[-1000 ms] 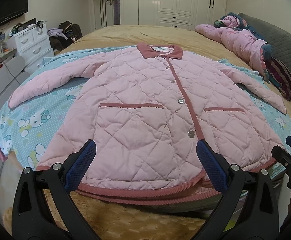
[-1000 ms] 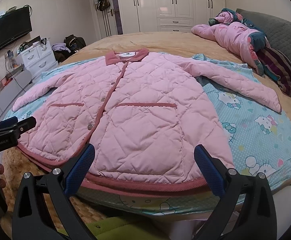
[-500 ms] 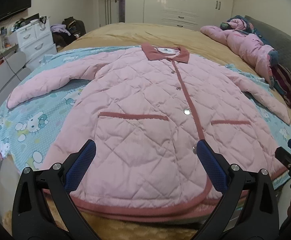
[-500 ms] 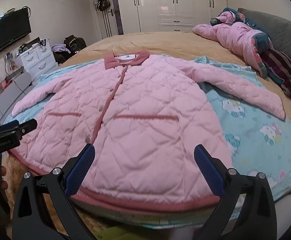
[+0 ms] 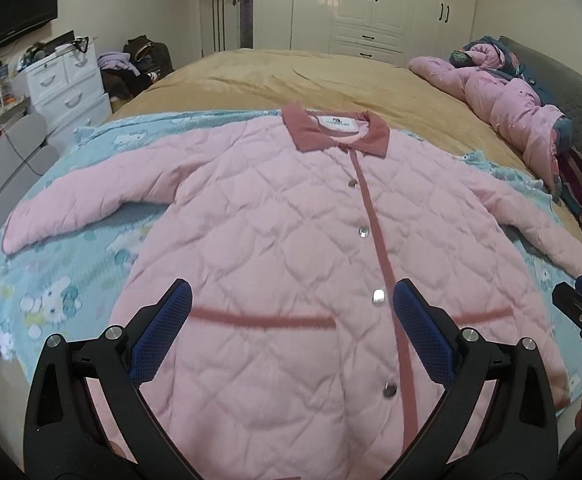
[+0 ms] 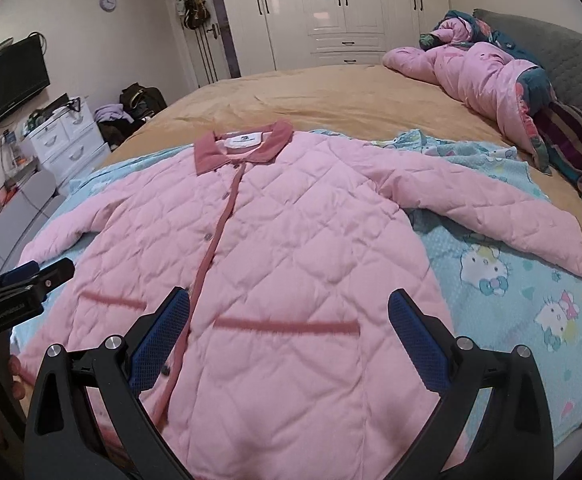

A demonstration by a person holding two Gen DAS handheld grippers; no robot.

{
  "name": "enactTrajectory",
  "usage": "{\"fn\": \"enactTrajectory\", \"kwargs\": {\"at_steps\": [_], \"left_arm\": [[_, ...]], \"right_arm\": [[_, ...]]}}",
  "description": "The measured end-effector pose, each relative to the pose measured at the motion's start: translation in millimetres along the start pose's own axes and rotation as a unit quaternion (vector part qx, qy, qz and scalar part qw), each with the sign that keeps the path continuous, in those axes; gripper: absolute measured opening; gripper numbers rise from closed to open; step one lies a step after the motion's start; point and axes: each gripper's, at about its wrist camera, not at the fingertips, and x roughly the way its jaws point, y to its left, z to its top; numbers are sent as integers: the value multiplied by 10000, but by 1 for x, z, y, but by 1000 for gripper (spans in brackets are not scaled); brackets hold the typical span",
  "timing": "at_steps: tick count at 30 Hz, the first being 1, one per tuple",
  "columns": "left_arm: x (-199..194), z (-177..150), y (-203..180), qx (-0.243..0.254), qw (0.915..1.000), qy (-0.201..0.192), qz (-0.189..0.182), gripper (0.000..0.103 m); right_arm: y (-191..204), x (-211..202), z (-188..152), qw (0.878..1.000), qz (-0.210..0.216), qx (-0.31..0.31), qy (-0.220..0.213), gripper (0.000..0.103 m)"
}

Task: Fold large clothes
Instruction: 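Move the right tool over to the cuff of a jacket sleeve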

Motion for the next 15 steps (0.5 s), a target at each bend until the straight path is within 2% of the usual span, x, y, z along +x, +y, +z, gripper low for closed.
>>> {"fn": "enactTrajectory", "kwargs": {"at_steps": [10,15], "left_arm": [[36,42,-21,52,9999,93,-126,94],[57,59,-37,185,9992,236,-278,94]], "right_arm": [[-20,40,43,9998,-19,172,16,99],[-45,63,56,9990,-143,416,104,99]]}}
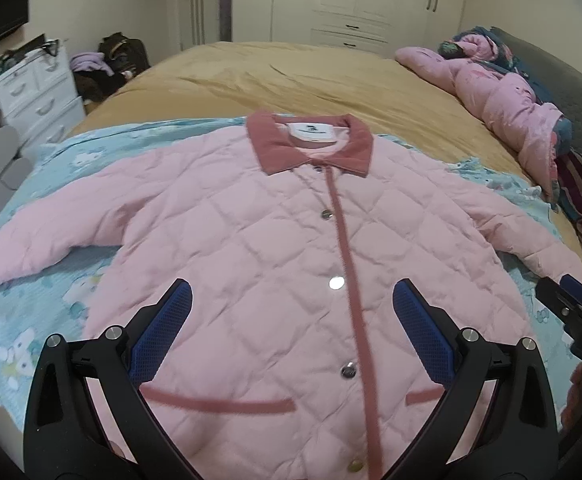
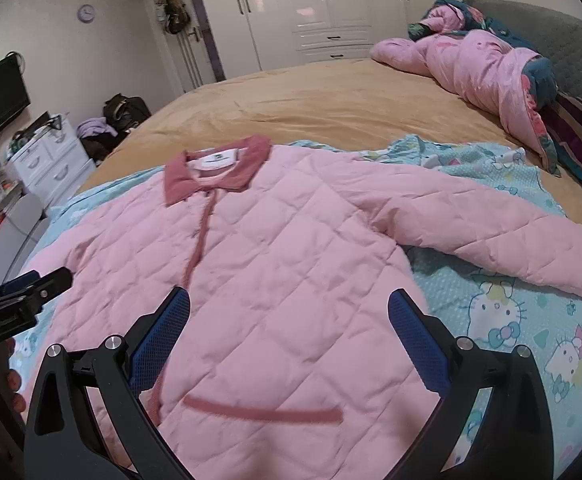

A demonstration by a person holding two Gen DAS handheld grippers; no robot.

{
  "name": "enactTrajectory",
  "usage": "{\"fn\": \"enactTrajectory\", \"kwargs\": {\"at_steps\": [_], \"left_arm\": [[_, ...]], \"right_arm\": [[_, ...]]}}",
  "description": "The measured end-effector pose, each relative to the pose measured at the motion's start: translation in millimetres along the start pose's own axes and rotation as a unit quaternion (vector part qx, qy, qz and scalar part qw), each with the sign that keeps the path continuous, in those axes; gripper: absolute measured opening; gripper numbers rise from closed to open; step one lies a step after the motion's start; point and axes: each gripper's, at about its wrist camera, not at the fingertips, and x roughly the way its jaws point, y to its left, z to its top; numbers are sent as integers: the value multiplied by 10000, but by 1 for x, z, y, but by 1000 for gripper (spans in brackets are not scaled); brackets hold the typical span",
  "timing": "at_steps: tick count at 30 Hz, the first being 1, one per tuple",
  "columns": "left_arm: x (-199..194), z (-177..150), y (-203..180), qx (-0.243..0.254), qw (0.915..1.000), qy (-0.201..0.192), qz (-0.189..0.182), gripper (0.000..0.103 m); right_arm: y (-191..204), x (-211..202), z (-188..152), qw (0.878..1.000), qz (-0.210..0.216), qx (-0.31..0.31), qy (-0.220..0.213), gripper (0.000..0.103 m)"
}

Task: Fold large clothes
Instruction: 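Move the right tool over to the cuff of a jacket sleeve, then close the right tool on the sleeve cuff and lift it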

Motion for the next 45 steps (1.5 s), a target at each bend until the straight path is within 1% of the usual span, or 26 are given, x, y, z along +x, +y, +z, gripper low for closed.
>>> {"fn": "enactTrajectory", "kwargs": {"at_steps": [3,5,8,11,15,18,19,21,24,28,30,33,36,39,41,43,44,45], "left_arm": [[14,9,-9,120,9999,72,18,94],[23,14,-12,122,9998,140,-26,94],[39,21,-15,49,9997,221,-89,94],[52,25,-17,6,9996,253,-97,94],[69,28,-22,5,9997,262,11,94],[80,31,-26,30,9997,255,59,94],[84,31,-28,33,9997,253,63,94],[94,33,-30,39,9995,302,101,94],[106,36,-38,97,9992,360,125,94],[115,40,-46,98,9993,347,117,94],[117,44,-50,90,9992,363,104,94],[116,47,-54,96,9994,322,93,94],[112,51,-56,67,9996,266,51,94],[105,54,-57,50,9998,196,19,94],[101,57,-57,37,9999,138,1,94],[95,59,-57,26,10000,72,-17,94],[93,59,-57,21,10000,49,-18,94],[91,61,-57,25,10000,19,-30,94]], "right_arm": [[-21,13,7,9996,-140,221,66,99],[-44,24,11,9983,-219,520,136,99],[-83,38,14,9937,-325,1042,267,99],[-119,48,12,9869,-622,1452,319,99],[-170,57,5,9738,-901,2059,332,99],[-199,61,-1,9641,-1010,2432,347,99],[-212,62,-4,9585,-1086,2612,351,99],[-233,63,-10,9495,-1105,2916,335,99],[-257,67,-17,9372,-1193,3262,329,99],[-294,69,-27,9142,-1215,3860,191,99],[-313,69,-31,9024,-1182,4144,-5,99],[-336,67,-31,8895,-1224,4389,-349,99],[-356,70,-30,8782,-1148,4604,-600,99],[-366,69,-26,8734,-1130,4666,-821,98],[-370,70,-21,8742,-1136,4632,-905,84],[-375,69,-18,8757,-1183,4586,-937,46],[-377,69,-15,8768,-1107,4577,-976,41],[-380,67,-13,8782,-1049,4554,-1019,34]]}}
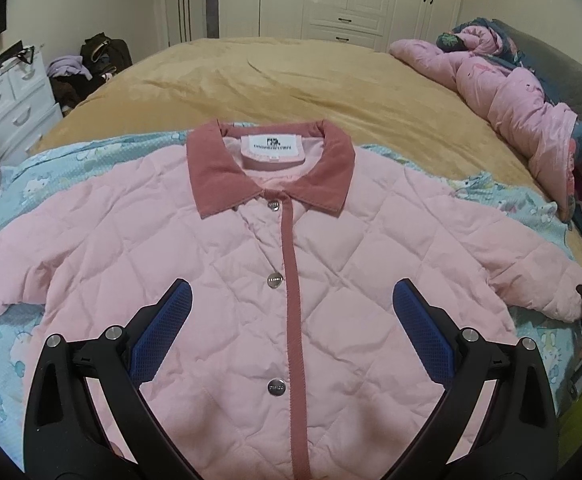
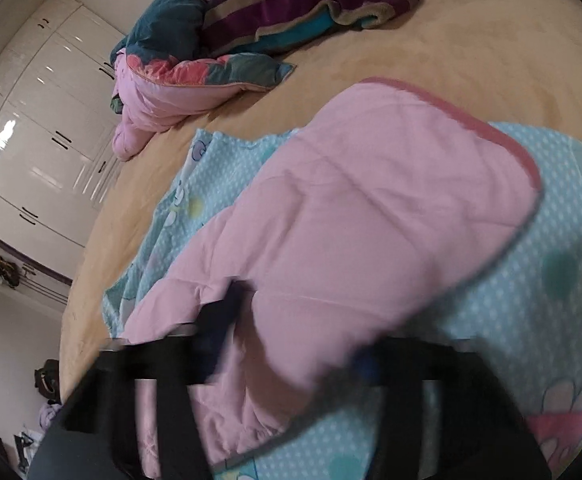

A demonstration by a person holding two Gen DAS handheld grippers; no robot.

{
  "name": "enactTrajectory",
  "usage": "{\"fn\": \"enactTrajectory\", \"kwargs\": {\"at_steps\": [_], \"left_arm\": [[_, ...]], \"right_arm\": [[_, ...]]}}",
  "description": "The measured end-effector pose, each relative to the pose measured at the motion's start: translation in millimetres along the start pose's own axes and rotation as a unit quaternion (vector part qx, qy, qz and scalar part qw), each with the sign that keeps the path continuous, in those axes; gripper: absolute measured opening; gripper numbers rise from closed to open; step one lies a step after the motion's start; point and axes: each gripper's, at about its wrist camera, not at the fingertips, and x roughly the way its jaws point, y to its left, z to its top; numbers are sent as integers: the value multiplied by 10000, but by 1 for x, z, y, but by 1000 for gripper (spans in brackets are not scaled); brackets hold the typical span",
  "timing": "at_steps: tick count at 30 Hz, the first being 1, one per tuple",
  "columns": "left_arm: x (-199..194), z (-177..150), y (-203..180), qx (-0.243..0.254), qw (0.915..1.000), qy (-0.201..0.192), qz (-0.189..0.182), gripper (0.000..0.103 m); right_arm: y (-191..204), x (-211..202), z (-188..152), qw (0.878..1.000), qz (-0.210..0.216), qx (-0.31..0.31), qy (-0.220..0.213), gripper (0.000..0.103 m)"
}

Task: Fold large clothes
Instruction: 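Close the right tool on the sleeve cuff and lift it, then carry the sleeve across the jacket front and open the right tool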

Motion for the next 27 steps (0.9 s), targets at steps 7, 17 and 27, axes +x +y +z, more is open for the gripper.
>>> {"fn": "enactTrajectory", "kwargs": {"at_steps": [7,17,27], "left_arm": [[-11,5,6,17,9999,-148,50,94],[-22,16,34,-217,9994,-269,13,94],[-33,30,110,-954,9947,-379,-43,94]], "right_arm": [[64,-35,16,9922,692,-939,-431,20],[182,-94,-5,9543,1707,-2343,-729,18],[288,-111,-59,9153,2333,-3236,-553,18]]}}
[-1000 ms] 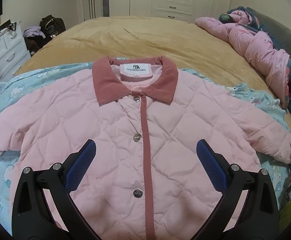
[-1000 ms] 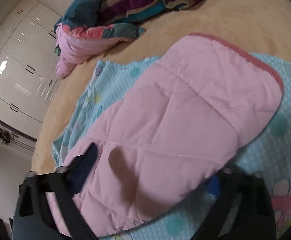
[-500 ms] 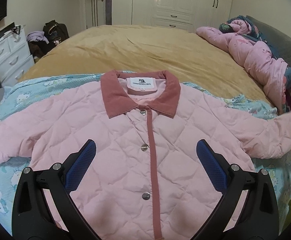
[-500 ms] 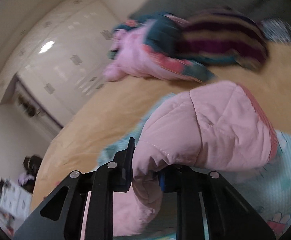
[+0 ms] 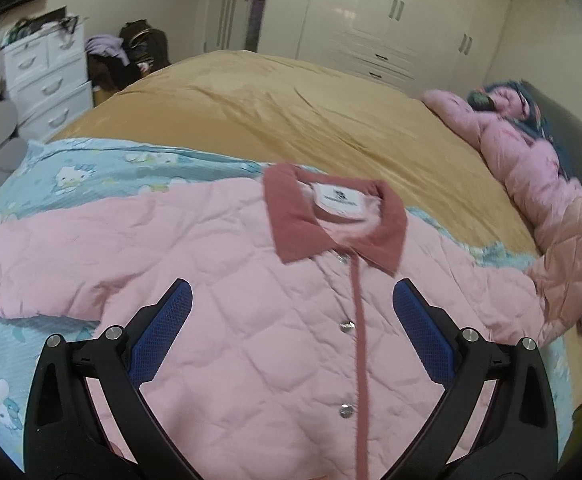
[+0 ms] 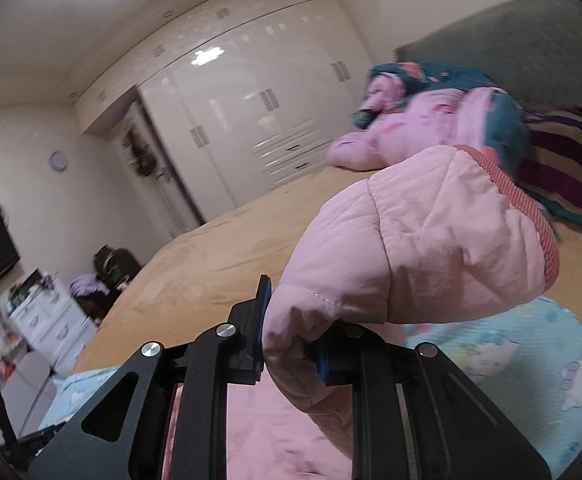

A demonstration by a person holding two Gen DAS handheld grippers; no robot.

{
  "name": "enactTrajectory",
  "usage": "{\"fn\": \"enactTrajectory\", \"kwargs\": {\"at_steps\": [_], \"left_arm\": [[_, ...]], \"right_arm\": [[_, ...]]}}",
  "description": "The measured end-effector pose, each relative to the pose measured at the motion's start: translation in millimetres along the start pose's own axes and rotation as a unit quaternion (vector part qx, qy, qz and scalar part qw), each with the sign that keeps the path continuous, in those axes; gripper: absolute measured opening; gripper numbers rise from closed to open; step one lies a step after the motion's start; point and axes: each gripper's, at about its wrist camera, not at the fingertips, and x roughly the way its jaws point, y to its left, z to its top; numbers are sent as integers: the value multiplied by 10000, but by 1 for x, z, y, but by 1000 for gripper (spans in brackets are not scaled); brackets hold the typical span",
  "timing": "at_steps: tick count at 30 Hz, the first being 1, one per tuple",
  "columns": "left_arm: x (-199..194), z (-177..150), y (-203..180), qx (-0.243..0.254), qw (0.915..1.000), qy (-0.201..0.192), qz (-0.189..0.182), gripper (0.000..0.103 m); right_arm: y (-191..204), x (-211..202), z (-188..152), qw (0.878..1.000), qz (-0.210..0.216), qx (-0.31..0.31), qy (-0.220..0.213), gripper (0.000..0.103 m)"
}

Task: Fold large clothes
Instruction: 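Carry the sleeve across the jacket front and open the right tool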

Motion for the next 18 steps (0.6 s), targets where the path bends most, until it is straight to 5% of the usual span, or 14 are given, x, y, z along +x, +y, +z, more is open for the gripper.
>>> {"fn": "enactTrajectory", "kwargs": {"at_steps": [10,18], "left_arm": [[-4,15,78,-891,9958,-195,-82,94],[9,5,122,-1434,9894,-173,-175,94]], "right_arm": [[106,32,-22,9949,711,-651,299,18],[180,64,-72,9855,941,-1228,700,18]]}}
